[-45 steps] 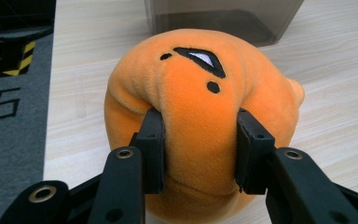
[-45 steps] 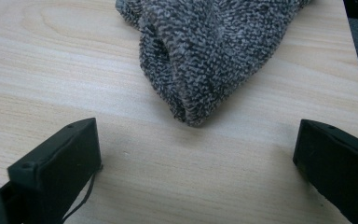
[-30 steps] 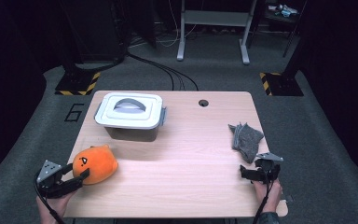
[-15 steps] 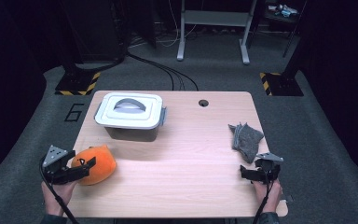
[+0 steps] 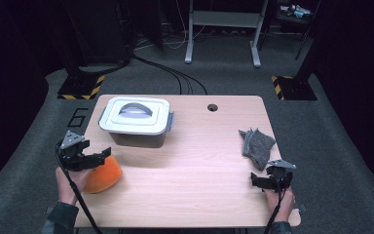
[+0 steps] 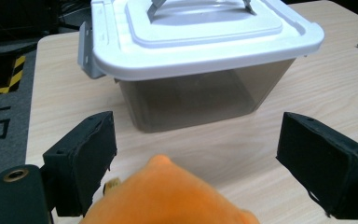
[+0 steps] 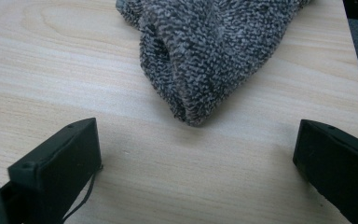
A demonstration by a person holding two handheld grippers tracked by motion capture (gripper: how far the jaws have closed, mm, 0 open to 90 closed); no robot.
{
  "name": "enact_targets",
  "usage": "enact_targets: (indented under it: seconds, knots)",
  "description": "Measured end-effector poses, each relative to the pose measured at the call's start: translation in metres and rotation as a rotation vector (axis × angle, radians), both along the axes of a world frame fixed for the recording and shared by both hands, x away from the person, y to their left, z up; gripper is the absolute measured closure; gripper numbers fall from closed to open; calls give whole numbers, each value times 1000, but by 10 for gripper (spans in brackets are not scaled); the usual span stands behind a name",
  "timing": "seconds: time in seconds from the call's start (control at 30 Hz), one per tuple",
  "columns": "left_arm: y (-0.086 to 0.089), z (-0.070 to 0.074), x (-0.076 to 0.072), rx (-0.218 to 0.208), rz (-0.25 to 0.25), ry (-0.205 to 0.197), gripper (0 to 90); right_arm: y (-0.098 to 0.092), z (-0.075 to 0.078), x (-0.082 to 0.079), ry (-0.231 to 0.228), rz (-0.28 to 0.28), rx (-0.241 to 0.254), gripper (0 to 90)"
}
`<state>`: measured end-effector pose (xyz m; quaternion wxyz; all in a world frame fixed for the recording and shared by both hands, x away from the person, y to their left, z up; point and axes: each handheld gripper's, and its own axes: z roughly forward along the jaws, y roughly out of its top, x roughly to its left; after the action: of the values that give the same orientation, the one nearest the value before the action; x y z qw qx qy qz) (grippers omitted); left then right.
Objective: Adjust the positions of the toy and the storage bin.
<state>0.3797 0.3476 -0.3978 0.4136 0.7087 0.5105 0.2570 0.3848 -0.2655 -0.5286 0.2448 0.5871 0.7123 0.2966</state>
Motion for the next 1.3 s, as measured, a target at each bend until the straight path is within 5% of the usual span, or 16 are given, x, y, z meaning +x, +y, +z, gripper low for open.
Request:
enact_targets:
  seconds: [0.43, 0.7, 1.3]
  knots:
    - [-3, 10, 41, 33, 23, 25, 117, 1, 0, 0, 2, 0, -1, 0]
    - [7, 4, 64, 5, 52, 60, 118, 1, 0, -1, -3, 12, -9, 0]
    - [11, -1, 112, 55, 98, 114, 189, 1, 0, 0, 0, 10, 1, 0]
